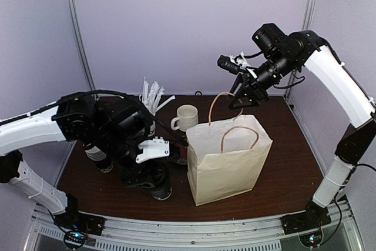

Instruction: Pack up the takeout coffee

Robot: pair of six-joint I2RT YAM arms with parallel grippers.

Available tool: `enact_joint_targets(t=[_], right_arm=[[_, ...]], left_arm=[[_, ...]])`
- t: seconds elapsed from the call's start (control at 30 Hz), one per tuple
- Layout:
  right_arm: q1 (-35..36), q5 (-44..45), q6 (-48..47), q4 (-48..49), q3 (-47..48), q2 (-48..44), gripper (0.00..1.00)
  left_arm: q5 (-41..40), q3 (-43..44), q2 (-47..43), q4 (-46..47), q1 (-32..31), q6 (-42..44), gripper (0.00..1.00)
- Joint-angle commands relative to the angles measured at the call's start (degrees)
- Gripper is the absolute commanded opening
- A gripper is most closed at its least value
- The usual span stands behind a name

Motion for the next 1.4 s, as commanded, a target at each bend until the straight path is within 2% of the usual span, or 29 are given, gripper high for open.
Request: enact_joint_targets(t=[0.0, 0.03, 0.13, 0.4, 0.63, 0.77, 0.93, 1.1, 1.37], right_arm=[[0.3, 1.8, 4.9, 1.5, 5.6, 4.8, 0.23], [0.1, 1.9, 5.0, 0.8, 6.4, 5.0, 0.14], [-1.3, 3.2, 4.6, -0.6, 6.0, 3.3, 0.00], [-8.3, 9.4, 5.0, 1.6, 0.4, -6.3, 0.00], [-9.7, 11.8, 5.8, 4.3, -4.0, -9.0, 0.00], [-9.7, 9.0, 6.4, 7.2, -12.2, -11.4, 0.00], [-9.4, 1.9, 5.2, 5.7, -19.2, -14.8, 0.00], [-7.1, -4.6, 1.5, 0.3, -20.4, -19.3, 0.00], [-3.1, -7.8, -1.0, -5.5, -22.9, -20.5, 0.02]], left_arm=[[-6.1, 9.0, -3.9, -6.0, 0.1, -1.3, 0.70], [-6.7, 11.1, -4.1, -6.8, 0.1, -1.3, 0.70], [-7.8, 16.6, -4.6, -8.0, 0.1, -1.0, 0.70], [-9.6, 17.4, -6.3, -3.2, 0.1, 2.6, 0.71], [-10.0, 20.0, -3.8, 1.3, 0.1, 5.7, 0.71], [-10.7, 20.3, -3.2, 6.1, 0.1, 7.4, 0.71], [-9.1, 20.4, -2.7, 14.1, 0.1, 10.9, 0.70], [-6.6, 19.9, -1.9, 20.6, 0.0, 16.1, 0.70], [-2.9, 18.1, 1.3, 25.4, -4.1, 19.9, 0.67]])
